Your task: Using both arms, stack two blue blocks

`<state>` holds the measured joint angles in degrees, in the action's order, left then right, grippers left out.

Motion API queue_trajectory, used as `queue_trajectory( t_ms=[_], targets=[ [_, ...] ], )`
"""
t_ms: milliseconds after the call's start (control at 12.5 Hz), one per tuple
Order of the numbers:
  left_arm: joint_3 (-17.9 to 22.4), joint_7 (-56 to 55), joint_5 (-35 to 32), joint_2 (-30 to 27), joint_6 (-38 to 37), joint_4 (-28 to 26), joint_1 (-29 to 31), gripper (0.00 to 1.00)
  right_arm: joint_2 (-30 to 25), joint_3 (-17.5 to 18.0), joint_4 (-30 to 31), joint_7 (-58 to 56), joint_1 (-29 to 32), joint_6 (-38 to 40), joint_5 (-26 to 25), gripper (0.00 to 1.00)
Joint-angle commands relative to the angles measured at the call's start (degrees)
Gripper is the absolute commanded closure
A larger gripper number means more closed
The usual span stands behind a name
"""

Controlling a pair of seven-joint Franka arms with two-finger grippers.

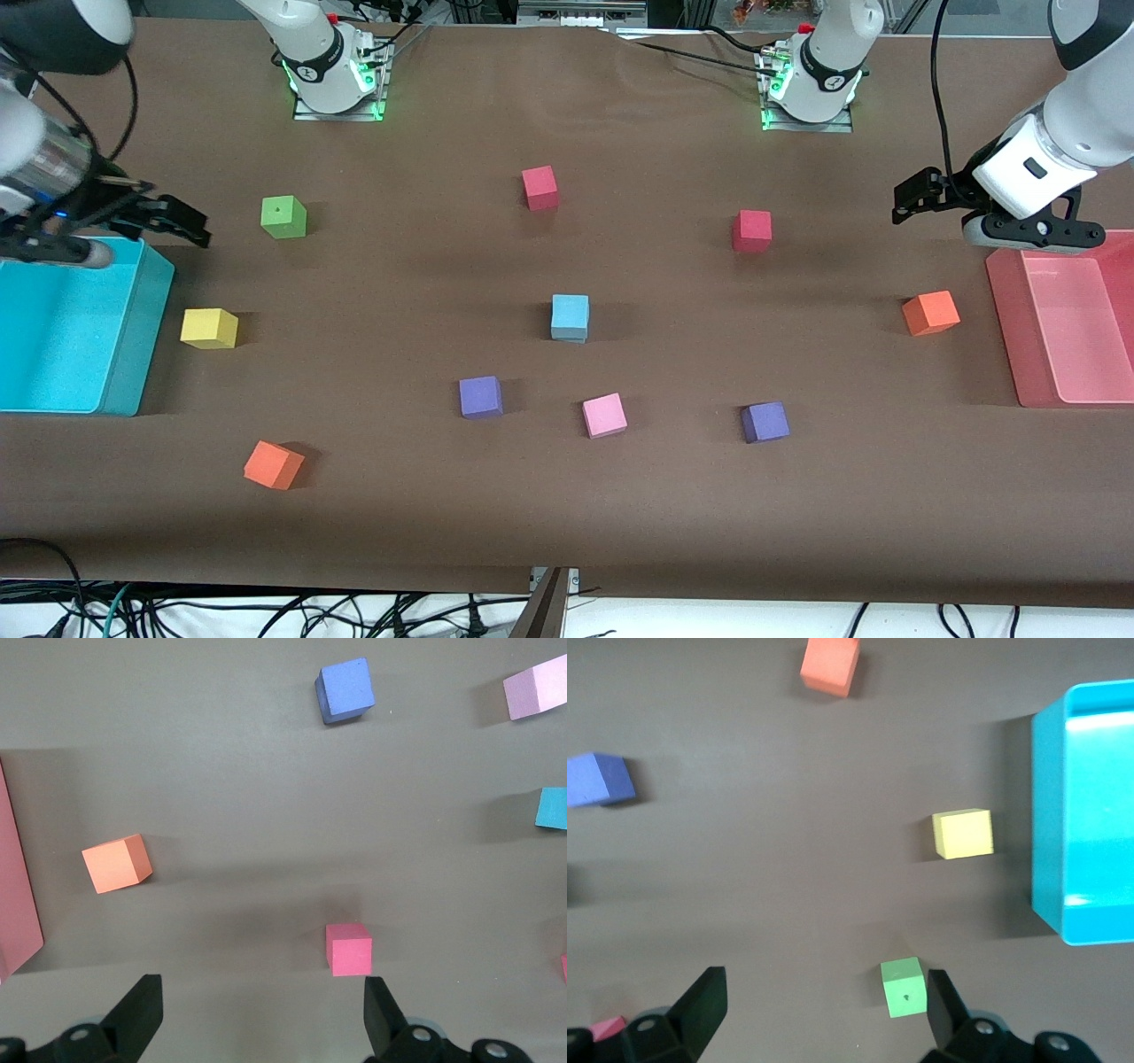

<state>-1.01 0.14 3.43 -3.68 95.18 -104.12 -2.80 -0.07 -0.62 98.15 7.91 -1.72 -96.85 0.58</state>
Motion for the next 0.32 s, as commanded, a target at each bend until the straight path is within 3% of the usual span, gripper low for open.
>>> queue_trajectory(
  t_ms=[0,239],
  targets=[
    [-0.4,0.6,-1.1,-1.0,-0.9,-0.1,0.3,0.0,0.8,-2.7,-3.3,1.5,-2.5,3.9,-1.0,0.0],
    [-0.3,0.9,-1.1,-1.0,-1.0,-0.2,0.3,0.0,1.0,-2.5,-3.3,0.4,-2.6,4.0,-1.5,0.0]
  ],
)
